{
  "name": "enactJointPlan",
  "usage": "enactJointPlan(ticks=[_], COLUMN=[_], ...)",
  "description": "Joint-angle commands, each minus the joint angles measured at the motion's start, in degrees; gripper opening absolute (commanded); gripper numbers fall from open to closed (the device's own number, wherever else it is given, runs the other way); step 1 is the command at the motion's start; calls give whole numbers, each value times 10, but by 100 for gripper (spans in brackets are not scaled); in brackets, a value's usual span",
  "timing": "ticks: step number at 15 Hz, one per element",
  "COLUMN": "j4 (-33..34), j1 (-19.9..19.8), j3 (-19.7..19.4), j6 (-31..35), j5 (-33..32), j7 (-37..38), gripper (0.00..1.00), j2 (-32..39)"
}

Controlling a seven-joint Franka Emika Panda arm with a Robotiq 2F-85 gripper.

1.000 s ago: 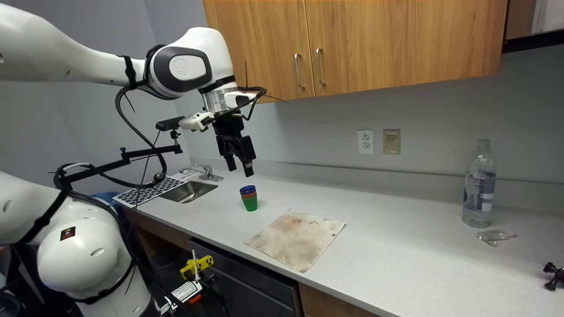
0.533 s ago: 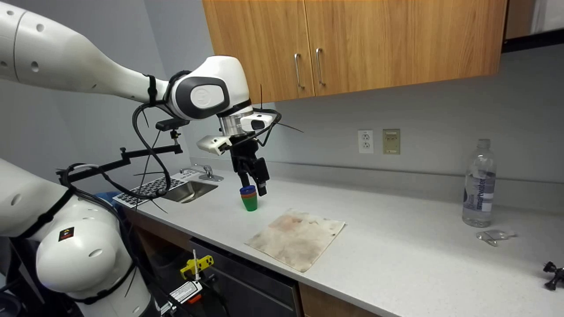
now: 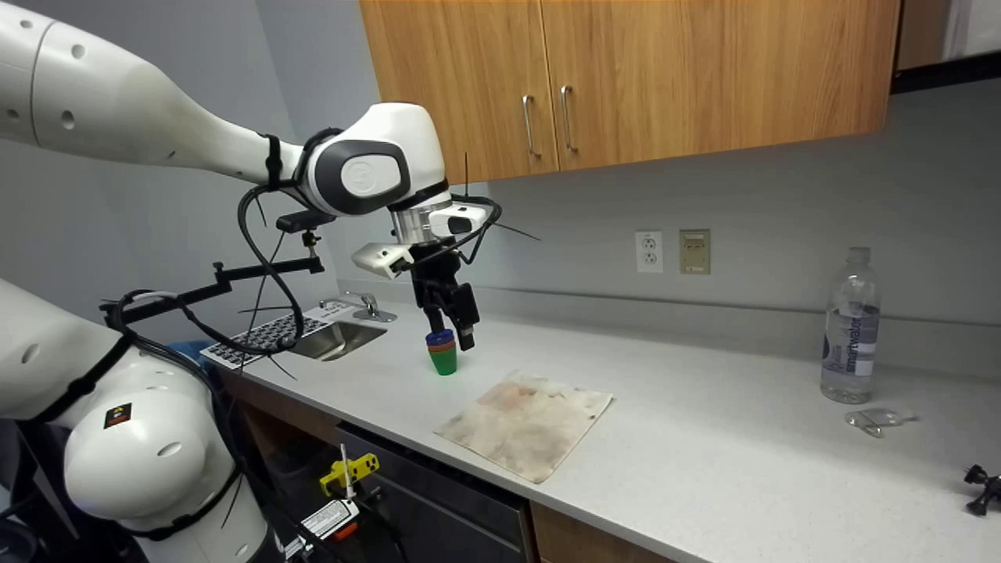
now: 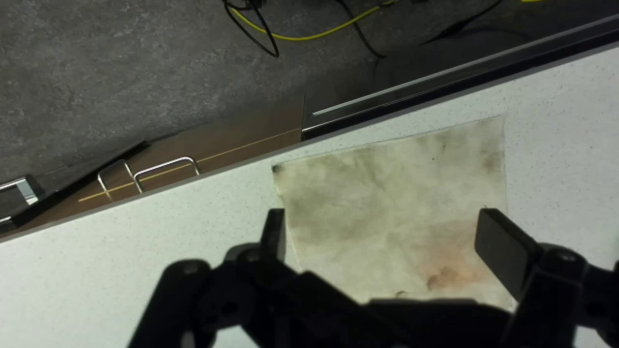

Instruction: Fold the white towel twice

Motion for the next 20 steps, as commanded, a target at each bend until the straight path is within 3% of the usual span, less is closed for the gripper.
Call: enactJointPlan(ticks=[1,9,20], j4=[-7,-14,1], j1=[-1,0,-9], j3=[-14,-35,-29], j6=[69,217,236], j5=[24,63,54], j7=[-6,-29,-4], gripper=[100,100,100], j2=[54,211,271])
